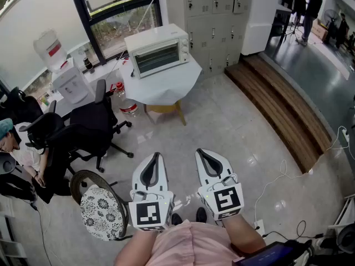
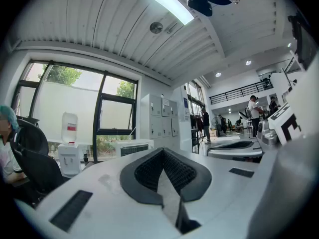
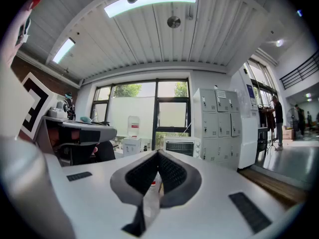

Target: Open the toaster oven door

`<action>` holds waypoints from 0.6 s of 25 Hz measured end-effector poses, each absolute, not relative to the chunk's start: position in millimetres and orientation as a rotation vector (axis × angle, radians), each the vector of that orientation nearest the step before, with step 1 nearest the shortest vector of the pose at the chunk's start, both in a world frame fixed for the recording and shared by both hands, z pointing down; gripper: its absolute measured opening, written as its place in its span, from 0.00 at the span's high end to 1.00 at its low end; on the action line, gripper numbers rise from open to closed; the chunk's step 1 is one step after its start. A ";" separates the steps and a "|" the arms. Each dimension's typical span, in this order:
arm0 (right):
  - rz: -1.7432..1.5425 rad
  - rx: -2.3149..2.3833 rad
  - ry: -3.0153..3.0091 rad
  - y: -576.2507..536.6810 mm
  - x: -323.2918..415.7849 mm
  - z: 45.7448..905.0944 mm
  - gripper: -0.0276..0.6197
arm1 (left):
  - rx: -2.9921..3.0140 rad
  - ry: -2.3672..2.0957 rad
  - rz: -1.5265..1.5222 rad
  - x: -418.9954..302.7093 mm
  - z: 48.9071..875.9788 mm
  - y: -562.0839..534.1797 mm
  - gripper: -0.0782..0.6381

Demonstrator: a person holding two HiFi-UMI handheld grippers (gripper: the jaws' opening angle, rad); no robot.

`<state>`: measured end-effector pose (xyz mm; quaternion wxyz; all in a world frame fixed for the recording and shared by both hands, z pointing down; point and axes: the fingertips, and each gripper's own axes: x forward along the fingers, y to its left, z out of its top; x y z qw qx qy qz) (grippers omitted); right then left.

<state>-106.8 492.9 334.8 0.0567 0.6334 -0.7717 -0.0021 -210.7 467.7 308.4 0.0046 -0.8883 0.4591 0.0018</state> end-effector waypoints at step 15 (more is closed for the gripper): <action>0.087 1.906 -2.345 485.9 -45.3 351.7 0.95 | -2.752 1.490 -0.083 -164.1 324.3 460.7 0.87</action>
